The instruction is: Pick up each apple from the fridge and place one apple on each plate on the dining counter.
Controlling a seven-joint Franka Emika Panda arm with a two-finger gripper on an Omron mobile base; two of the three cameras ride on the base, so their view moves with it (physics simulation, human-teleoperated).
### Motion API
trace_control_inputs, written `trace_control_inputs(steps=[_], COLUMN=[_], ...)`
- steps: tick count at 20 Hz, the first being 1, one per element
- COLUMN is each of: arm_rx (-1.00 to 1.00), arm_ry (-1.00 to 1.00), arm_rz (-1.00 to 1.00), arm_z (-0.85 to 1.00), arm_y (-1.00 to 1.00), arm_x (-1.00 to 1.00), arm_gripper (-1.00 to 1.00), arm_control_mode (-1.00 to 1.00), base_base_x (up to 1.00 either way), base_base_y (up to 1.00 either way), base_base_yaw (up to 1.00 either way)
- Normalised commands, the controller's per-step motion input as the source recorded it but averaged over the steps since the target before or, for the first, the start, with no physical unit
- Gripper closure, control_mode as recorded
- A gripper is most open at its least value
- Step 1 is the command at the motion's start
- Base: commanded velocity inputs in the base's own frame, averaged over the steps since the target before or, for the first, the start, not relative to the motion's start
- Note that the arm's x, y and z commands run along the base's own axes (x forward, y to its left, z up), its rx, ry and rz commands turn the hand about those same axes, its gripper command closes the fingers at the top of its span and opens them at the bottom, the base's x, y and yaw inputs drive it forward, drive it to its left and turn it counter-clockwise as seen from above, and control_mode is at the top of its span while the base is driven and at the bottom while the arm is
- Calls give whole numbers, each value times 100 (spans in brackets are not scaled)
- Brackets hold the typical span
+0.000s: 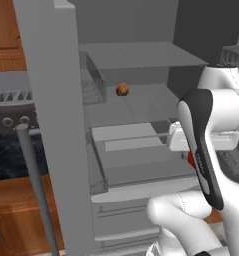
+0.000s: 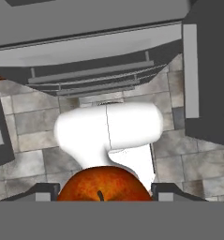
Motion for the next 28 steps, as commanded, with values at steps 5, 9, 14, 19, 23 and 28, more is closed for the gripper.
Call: trace_control_inputs(steps=[5, 9, 14, 19, 23, 28], arm_rx=[0, 0, 0, 0, 0, 0], arm_ry=[0, 0, 0, 0, 0, 0], arm_rz=[0, 0, 0, 0, 0, 0], arm_z=[0, 0, 0, 0, 0, 0], arm_y=[0, 0, 0, 0, 0, 0], arm_x=[0, 0, 0, 0, 0, 0], arm_gripper=[100, 100, 100, 100, 100, 100], arm_control_mode=[100, 100, 100, 100, 100, 100], base_base_x=[-73, -68, -91, -59, -1, 23], base_base_y=[2, 32, 2, -37, -71, -42], base_base_yaw=[0, -13, -36, -60, -69, -68])
